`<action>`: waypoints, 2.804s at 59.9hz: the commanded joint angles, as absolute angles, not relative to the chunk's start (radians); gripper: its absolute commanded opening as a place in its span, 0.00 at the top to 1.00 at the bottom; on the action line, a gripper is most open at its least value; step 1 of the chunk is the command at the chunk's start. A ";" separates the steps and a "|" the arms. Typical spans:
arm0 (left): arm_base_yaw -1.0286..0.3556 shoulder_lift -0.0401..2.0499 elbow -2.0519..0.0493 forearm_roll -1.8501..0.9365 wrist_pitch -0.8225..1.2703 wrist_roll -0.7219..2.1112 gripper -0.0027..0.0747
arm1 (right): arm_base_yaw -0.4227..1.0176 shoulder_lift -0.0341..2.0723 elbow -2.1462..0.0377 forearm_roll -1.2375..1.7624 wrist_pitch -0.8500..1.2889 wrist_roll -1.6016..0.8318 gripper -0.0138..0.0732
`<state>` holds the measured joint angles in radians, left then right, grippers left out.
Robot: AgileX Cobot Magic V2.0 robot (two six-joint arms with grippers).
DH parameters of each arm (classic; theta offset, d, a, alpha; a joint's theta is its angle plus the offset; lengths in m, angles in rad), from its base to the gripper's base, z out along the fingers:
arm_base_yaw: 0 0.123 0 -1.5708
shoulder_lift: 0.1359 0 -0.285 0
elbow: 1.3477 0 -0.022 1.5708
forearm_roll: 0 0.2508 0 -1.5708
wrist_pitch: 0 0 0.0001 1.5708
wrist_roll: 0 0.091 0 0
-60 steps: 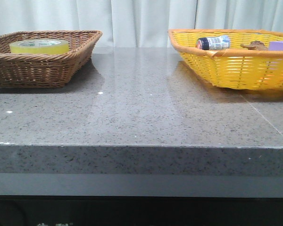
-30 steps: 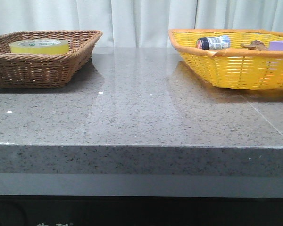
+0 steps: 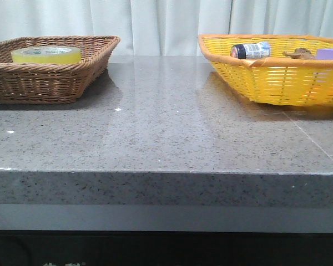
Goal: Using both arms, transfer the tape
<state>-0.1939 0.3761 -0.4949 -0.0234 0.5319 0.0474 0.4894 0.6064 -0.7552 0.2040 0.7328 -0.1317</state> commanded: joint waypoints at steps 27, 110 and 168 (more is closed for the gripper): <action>-0.063 -0.007 -0.052 0.007 0.094 -0.118 0.99 | 0.486 0.609 -0.781 0.204 0.665 -0.137 0.92; -0.063 -0.023 0.049 0.014 -0.065 -0.093 0.99 | 0.483 0.558 -0.747 0.199 0.644 -0.141 0.92; -0.063 -0.022 0.049 0.014 -0.065 -0.093 0.99 | 0.121 -0.037 0.001 0.204 -0.045 -0.151 0.92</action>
